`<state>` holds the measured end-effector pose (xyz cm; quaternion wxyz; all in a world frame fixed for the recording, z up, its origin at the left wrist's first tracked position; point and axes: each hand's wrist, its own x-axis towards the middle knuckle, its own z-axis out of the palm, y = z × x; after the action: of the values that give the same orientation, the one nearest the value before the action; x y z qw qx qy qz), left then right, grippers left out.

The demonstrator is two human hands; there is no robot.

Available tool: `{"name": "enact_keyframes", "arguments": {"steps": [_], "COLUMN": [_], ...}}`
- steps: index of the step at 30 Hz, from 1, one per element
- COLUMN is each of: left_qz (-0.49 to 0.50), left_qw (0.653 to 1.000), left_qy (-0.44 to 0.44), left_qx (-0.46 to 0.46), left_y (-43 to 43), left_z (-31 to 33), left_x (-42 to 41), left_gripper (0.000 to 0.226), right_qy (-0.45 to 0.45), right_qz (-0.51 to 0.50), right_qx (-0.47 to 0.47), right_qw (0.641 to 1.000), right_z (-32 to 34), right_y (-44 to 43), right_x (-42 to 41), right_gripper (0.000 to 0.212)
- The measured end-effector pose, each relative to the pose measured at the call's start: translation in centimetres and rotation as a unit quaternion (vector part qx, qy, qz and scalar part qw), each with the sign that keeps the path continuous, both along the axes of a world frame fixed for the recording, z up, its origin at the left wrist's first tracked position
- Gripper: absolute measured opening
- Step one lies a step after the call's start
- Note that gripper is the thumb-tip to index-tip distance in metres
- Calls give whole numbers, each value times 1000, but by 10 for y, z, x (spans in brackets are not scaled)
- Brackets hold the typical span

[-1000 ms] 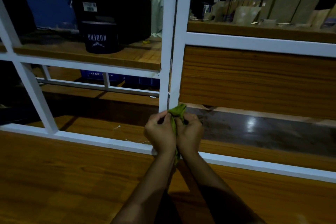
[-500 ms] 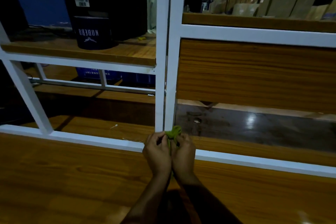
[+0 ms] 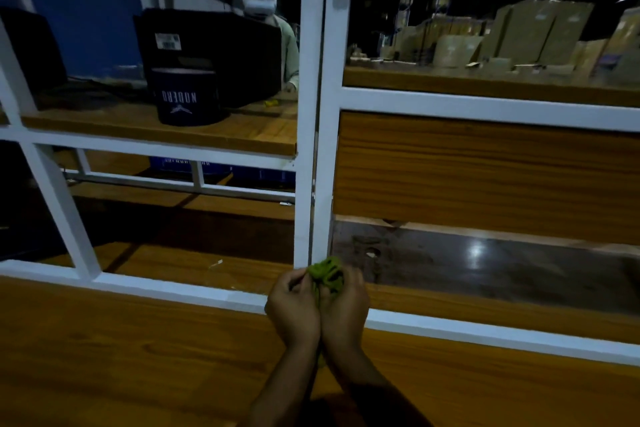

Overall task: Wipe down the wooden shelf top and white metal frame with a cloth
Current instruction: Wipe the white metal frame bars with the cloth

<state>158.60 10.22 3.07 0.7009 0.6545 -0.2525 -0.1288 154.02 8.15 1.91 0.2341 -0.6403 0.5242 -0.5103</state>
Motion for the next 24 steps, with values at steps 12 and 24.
{"name": "enact_keyframes", "arguments": {"steps": [12, 24], "left_qz": [-19, -16], "left_qw": [979, 958], "left_qy": [-80, -181], "left_qx": [-184, -223], "left_y": [-15, -28], "left_z": [175, 253], "left_x": [25, 30], "left_gripper": [8, 15], "right_qy": [-116, -102], "right_qz": [-33, -52], "right_qx": [-211, -279], "right_qw": [970, 954], "right_z": [170, 260], "right_y": [-13, -13], "right_x": [20, 18], "right_gripper": [12, 20]}}
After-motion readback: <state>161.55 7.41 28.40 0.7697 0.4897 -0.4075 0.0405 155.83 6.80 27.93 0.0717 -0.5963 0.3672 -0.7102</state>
